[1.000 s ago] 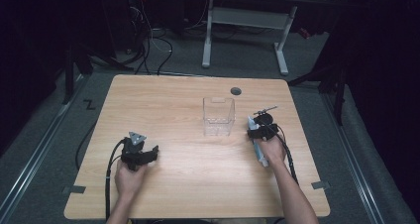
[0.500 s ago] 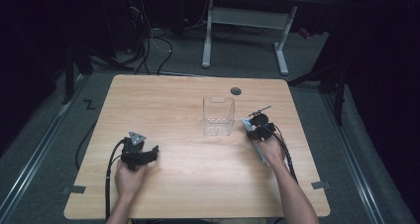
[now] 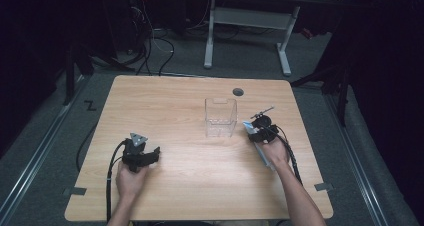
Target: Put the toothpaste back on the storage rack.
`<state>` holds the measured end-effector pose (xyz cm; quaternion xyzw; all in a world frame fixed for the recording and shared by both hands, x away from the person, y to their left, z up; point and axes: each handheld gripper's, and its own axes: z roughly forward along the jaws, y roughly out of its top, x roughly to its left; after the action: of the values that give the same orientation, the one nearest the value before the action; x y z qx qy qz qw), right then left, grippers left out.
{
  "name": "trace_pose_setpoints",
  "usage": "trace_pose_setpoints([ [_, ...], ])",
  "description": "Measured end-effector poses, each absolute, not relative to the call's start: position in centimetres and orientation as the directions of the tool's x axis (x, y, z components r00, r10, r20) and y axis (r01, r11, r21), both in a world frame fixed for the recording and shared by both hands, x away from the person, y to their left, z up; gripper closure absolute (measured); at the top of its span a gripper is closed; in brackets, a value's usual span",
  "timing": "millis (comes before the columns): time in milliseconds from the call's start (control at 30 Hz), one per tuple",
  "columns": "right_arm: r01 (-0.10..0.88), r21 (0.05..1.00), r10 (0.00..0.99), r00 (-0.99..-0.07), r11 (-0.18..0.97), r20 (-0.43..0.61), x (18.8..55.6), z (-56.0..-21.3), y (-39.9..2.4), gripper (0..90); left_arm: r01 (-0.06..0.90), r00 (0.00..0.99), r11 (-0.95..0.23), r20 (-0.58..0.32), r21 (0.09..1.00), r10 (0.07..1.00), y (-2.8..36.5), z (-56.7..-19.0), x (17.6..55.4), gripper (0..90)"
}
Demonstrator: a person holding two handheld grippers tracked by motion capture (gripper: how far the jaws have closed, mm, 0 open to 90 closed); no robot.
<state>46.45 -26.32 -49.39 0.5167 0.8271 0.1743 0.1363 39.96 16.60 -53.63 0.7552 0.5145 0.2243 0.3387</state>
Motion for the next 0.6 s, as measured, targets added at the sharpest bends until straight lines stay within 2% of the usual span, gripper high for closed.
trace_pose_setpoints([
  [600,0.71,0.604,0.888,-0.46,0.362,0.008,43.0,-45.0,-27.5,70.1,0.625,0.37,-0.242,-0.009,0.742,0.929,16.6,-53.6,40.0,29.5],
])
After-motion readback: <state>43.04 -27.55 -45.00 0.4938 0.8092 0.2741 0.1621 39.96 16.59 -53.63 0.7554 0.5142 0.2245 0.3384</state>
